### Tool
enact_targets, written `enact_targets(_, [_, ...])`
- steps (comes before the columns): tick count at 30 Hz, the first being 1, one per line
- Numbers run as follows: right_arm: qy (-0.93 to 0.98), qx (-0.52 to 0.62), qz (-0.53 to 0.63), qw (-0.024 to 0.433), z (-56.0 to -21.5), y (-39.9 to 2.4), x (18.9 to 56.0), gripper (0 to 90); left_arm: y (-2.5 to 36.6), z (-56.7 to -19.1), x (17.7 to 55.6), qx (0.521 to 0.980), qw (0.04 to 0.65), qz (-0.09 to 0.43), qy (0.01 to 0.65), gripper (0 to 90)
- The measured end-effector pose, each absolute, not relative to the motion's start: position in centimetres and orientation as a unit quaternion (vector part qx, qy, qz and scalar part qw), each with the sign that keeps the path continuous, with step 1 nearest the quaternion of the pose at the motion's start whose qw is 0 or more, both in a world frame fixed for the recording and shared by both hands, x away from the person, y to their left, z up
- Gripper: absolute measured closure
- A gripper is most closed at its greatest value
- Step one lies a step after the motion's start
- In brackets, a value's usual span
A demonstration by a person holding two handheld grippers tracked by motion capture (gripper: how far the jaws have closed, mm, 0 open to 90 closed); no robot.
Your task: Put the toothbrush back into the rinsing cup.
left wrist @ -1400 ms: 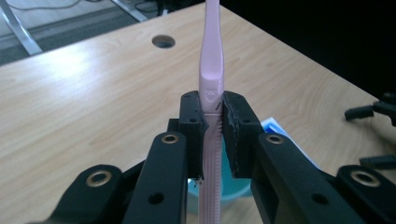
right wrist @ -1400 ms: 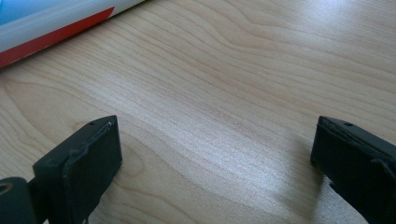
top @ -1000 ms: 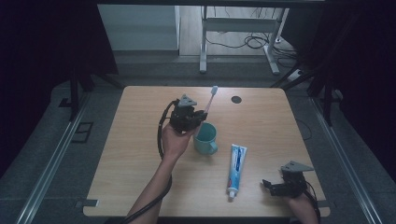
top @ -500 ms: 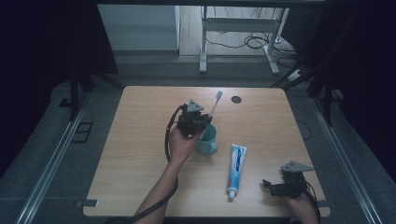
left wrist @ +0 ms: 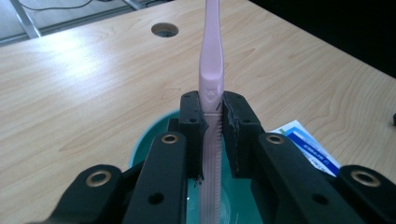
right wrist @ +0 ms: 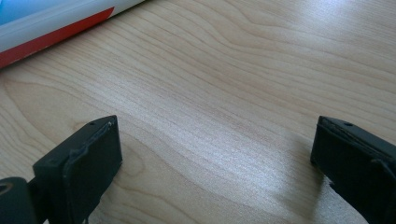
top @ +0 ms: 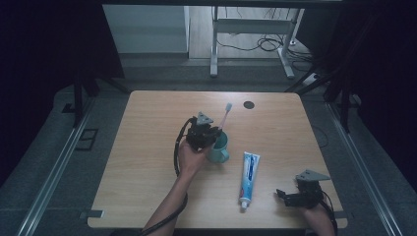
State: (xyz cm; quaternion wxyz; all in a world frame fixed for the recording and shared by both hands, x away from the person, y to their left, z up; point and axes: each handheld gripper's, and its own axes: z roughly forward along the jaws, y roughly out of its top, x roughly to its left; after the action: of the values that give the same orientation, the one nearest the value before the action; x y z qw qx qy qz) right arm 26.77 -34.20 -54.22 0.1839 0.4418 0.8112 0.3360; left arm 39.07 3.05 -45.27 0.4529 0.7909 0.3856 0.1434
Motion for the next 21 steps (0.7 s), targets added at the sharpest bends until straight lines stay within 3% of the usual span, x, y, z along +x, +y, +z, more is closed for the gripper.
enact_targets(21, [0.812,0.441,0.336,0.184,-54.2,-34.2,26.8,1.7,2.7,-47.4,38.8,0.8,0.429,0.137,0.397,78.1])
